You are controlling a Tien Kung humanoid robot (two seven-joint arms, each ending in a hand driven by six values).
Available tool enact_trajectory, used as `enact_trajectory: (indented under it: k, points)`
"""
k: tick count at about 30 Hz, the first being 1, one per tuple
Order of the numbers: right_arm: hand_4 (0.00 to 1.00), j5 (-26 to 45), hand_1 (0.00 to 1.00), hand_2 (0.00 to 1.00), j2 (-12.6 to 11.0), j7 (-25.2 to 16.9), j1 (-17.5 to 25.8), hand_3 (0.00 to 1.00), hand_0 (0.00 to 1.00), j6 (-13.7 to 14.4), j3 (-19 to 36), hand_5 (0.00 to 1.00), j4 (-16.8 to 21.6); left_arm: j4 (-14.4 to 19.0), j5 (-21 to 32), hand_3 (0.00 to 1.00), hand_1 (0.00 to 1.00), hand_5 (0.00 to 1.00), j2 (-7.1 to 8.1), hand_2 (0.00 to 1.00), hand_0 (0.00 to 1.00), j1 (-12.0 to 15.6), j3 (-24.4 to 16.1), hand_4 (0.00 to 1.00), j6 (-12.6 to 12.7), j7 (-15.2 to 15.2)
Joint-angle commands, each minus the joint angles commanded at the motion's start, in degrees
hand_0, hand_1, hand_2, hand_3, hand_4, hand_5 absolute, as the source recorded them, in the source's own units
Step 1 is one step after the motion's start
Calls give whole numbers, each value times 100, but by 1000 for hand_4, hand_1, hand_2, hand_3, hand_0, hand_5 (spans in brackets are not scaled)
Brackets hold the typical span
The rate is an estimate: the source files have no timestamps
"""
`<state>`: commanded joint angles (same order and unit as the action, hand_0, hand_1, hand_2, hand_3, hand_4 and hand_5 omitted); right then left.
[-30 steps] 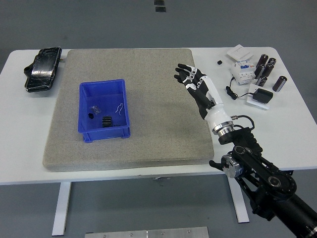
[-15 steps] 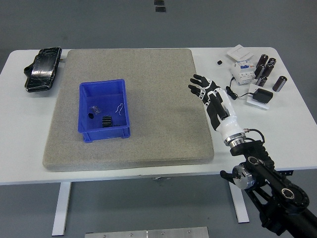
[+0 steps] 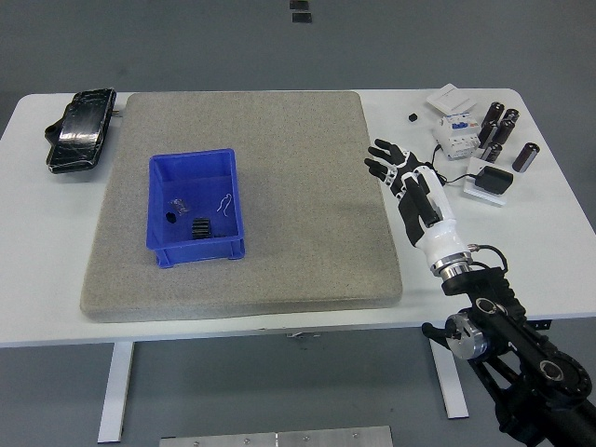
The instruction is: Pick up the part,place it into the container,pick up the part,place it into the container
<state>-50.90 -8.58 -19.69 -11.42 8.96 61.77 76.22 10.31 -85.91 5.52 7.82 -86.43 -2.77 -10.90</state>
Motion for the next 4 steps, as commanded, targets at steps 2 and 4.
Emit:
enact_trajectory:
  k: [2,4]
  points:
    - [855,-5,781,776,-6,-2,16,750,880,0,47,715,9,0,-9,576,644,531,2,644,667,5,-5,707,0,-3]
    - [855,-10,781,776,-10,-3,30,750,880,0,90,715,14,0,-18,576,644,531,5,644,667,8,-12,707,0,-2]
